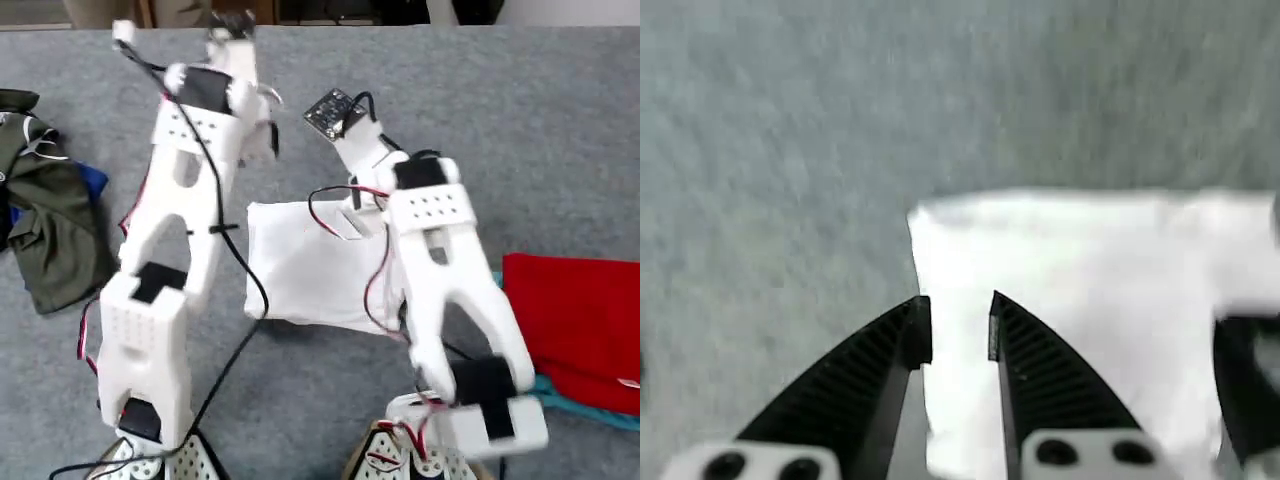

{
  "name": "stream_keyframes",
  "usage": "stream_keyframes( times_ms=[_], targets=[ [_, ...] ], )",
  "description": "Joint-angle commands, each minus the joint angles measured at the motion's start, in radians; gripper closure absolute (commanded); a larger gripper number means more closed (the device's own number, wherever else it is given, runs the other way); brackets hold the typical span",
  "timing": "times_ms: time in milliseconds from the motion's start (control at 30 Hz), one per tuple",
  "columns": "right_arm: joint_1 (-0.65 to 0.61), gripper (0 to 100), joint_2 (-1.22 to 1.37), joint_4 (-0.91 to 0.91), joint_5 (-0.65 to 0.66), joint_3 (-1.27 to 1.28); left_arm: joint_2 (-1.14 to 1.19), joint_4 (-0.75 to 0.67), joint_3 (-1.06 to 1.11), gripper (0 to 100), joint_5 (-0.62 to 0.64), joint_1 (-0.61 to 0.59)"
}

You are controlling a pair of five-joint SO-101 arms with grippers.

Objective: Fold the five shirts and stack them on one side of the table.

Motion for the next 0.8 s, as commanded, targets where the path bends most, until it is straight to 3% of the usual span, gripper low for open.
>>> stream_keyframes(
  times_ms=[0, 200, 333, 433, 567, 767],
  targets=[
    [0.016, 99.1, 0.183, -0.052, -0.009, -0.076, -0.183, 0.005, 0.373, 89, 0.029, 0.086],
    [0.087, 99.1, 0.463, -0.023, -0.003, -0.291, -0.309, -0.229, 0.746, 89, 0.021, 0.133],
    [0.11, 99.1, 0.533, 0.095, 0.0, -0.421, -0.309, -0.411, 0.927, 89, 0.021, 0.12],
    [0.113, 99.1, 0.539, 0.158, 0.0, -0.486, -0.309, -0.459, 0.996, 89, 0.021, 0.118],
    [0.101, 99.1, 0.538, 0.241, 0.021, -0.565, -0.32, -0.457, 0.97, 89, 0.021, 0.094],
    [0.101, 99.2, 0.538, 0.442, 0.026, -0.75, -0.311, -0.316, 0.675, 89, 0.025, -0.037]
  ],
)
